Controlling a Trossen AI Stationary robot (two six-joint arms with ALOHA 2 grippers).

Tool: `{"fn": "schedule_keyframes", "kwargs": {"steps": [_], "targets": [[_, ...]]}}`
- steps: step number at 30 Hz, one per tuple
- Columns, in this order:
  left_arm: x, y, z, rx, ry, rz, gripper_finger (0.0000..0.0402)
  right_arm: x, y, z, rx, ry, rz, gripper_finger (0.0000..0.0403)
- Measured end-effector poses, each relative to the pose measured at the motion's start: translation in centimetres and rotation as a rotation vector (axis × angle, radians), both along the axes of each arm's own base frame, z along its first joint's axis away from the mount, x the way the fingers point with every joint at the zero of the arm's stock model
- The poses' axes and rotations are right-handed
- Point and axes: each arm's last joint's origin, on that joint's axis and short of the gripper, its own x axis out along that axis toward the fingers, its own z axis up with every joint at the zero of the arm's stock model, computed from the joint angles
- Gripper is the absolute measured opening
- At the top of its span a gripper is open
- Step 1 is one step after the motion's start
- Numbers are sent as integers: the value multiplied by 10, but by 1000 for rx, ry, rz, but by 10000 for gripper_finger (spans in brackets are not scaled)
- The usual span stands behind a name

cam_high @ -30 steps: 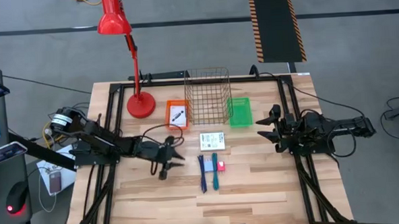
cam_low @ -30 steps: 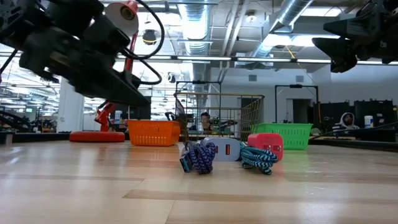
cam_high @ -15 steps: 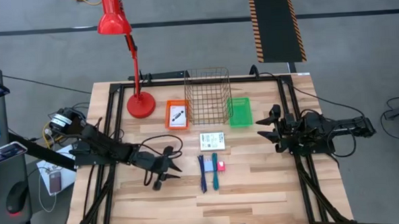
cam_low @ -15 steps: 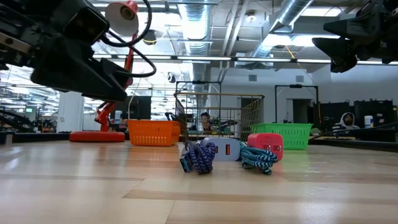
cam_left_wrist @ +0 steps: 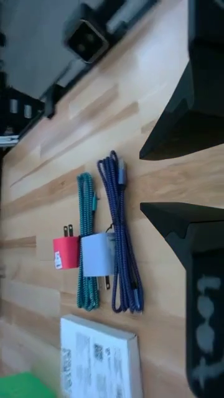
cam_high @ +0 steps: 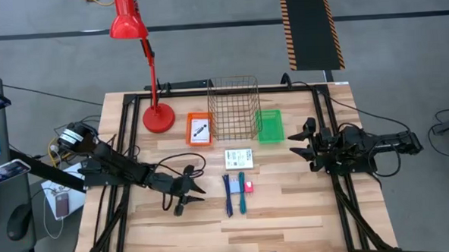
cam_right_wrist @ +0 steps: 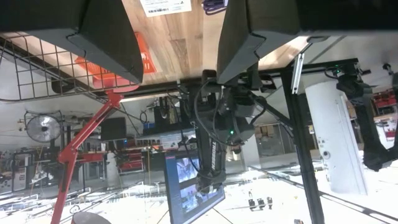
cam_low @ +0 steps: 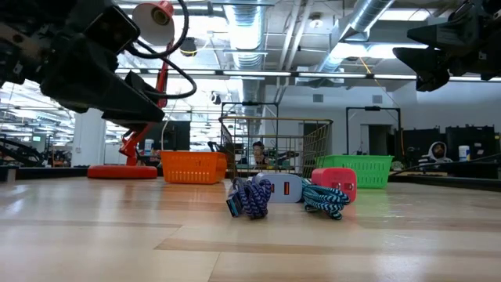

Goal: Pick and place items into bin
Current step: Put the violet charger cable into the wire basket

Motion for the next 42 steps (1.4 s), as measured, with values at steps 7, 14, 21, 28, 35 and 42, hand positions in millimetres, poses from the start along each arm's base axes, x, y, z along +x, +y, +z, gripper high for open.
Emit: {"fn": "schedule_keyframes", "kwargs": {"steps": [7, 14, 21, 28, 35, 42], "targets": [[25, -11, -17, 29, 47, 0, 110, 0, 0, 0, 0, 0, 0, 198], [48, -26, -31, 104, 87, -147, 110, 0, 0, 0, 0, 0, 0, 198], [51, -27, -31, 138, 108, -166, 110, 0, 0, 0, 0, 0, 0, 198], [55, -29, -28, 208, 93, -208, 110, 0, 0, 0, 0, 0, 0, 198], [80, -43, -11, 322, 286, -315, 110, 0, 0, 0, 0, 0, 0, 198], [102, -53, 29, 524, 420, -441, 110, 0, 0, 0, 0, 0, 0, 198]]}}
